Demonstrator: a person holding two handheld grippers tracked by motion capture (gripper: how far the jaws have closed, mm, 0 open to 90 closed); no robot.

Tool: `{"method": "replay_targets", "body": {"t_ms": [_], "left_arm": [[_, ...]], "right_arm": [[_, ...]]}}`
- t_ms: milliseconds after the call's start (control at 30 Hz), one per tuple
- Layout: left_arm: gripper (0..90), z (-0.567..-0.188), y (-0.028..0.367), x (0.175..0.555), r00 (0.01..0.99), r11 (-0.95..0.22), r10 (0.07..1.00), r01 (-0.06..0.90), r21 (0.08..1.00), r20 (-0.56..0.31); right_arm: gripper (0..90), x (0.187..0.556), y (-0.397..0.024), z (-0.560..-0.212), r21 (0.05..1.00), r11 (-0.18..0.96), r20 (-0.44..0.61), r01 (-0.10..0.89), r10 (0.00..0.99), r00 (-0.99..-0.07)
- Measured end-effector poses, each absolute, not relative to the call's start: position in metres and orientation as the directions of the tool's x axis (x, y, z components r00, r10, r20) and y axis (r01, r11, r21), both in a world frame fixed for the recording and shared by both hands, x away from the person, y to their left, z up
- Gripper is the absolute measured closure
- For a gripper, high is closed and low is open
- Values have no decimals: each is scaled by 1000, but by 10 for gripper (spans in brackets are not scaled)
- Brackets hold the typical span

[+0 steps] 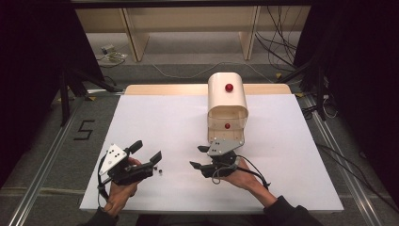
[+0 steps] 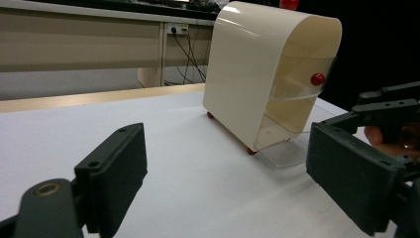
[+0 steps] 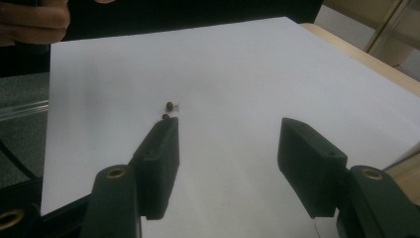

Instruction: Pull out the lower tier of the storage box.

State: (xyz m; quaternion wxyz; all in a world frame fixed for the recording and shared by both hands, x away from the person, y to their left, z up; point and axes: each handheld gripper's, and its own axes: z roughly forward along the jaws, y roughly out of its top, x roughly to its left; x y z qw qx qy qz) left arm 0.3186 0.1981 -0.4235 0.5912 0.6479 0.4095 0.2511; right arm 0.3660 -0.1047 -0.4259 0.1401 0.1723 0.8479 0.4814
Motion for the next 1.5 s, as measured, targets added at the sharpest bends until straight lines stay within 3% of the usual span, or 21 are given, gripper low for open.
{"method": "replay_targets", "body": {"t_ms": [667,1500], "left_arm": [[154,-423,200,320,523,56,834,236,970,-176],[154,-423,204,321,502,76,844,235,969,-188]], "right_arm": [[388,371,-65,-444,841,522,-38,144,322,-946],[351,376,-39,-455,820,557,-23,134,265,-964]]}}
